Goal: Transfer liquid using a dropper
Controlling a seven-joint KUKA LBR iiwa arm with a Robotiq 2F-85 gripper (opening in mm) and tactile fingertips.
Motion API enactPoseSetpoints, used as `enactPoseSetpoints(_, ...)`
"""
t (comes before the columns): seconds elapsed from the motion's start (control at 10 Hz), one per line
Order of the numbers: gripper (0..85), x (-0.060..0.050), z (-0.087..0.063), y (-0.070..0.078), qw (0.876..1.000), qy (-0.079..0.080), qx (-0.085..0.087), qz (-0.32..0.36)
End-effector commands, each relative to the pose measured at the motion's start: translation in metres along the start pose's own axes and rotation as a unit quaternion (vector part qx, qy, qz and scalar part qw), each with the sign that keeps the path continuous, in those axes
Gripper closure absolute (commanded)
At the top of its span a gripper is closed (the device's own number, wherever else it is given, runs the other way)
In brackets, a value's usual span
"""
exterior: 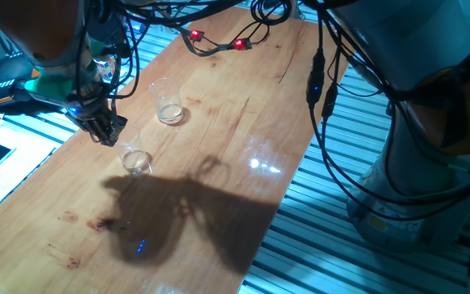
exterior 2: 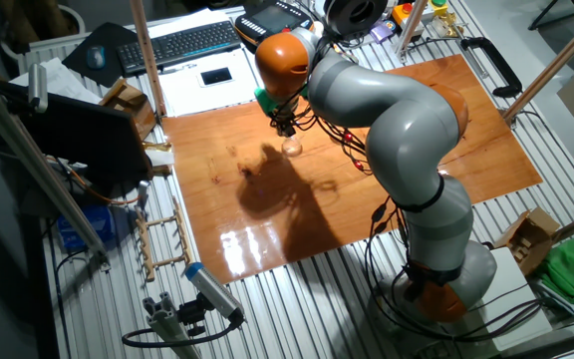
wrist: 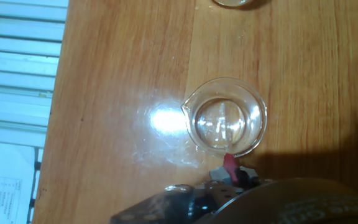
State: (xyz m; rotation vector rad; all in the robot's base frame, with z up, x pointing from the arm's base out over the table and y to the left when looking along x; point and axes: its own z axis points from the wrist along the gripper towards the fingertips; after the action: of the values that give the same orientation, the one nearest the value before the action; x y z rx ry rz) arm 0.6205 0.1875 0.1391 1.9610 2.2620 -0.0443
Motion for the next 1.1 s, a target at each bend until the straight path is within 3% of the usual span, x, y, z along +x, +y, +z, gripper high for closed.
enactPoseSetpoints(0.0, 54.7, 0.0, 0.0, 0.0, 1.0, 0.0, 0.0, 0.0)
enactPoseSetpoints(0.6, 41.3, 0.0, -0.003, -0.004, 1.0, -0.003, -0.002, 0.001)
enactPoseSetpoints(1.0, 45.0, -0.013, -0.028, -0.017, 1.0, 0.006, 0.001, -0.029)
